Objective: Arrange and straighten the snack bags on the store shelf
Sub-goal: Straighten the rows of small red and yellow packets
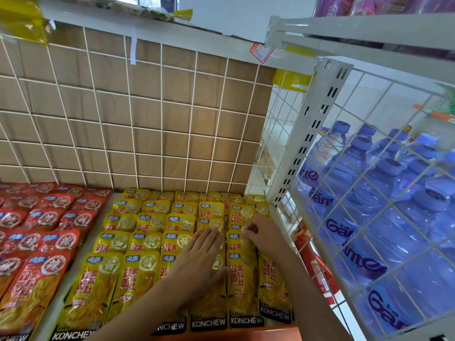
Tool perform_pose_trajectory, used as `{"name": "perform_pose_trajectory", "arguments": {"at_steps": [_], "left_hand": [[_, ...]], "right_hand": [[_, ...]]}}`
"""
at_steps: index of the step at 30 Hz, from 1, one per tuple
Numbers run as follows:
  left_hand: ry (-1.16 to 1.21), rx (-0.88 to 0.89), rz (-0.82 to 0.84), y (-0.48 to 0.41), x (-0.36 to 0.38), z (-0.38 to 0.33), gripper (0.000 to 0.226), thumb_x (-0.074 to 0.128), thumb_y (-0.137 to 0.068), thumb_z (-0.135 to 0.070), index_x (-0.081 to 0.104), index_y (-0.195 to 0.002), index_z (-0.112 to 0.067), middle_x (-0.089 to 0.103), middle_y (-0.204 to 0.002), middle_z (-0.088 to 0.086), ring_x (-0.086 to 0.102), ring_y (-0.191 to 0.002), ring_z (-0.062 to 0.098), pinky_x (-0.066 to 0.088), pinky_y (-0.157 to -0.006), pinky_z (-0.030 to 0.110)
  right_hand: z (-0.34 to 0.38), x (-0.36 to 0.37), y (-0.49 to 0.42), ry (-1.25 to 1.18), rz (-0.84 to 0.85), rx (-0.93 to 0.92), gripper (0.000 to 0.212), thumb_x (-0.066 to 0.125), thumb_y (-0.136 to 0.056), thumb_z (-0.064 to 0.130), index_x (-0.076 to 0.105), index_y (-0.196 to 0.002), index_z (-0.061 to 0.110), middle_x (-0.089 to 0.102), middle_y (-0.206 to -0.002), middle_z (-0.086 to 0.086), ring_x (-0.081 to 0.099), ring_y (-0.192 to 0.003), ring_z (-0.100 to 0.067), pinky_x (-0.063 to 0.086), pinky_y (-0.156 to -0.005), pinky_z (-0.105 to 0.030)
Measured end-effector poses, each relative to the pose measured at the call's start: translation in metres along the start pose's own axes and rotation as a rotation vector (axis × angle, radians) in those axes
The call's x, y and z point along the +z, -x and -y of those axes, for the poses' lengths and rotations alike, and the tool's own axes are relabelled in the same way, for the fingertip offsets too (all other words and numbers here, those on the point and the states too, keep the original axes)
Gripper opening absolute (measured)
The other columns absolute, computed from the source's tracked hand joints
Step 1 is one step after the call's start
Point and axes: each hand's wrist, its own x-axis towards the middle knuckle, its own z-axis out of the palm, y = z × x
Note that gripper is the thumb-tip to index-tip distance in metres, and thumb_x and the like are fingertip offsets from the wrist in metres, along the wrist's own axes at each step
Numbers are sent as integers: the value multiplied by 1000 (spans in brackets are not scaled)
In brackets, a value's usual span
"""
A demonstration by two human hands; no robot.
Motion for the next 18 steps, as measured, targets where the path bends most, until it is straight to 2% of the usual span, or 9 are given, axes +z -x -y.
{"name": "perform_pose_trajectory", "arguments": {"at_steps": [4,7,10,18], "left_hand": [[10,6,26,0,-7,-1,77,4,-93,-60,61,-122,-17,61,-126,1,58,-115,16,41,-94,37],[8,82,78,0,-9,-5,65,11,-93,-59,55,-126,-25,58,-129,-5,55,-118,14,40,-96,34],[-1,106,131,-1,-8,-7,63,6,-94,-57,53,-125,-30,56,-131,-9,52,-122,12,40,-97,34],[-5,109,185,1,-14,-7,62,5,-93,-58,56,-121,-35,55,-130,-13,52,-121,9,39,-97,31]], "right_hand": [[0,1,-2,25,-21,11,26,62,-85,21,48,-64,24,48,-67,13,42,-62,2,28,-53,-12],[1,1,-3,43,-16,17,19,62,-86,23,54,-69,19,48,-66,13,42,-60,2,27,-51,-11],[1,1,-3,43,-7,26,15,61,-86,24,57,-74,16,48,-66,13,43,-60,2,28,-52,-12],[5,1,-7,56,2,76,28,61,-85,22,49,-60,18,47,-61,8,42,-58,-1,31,-52,-17]]}}
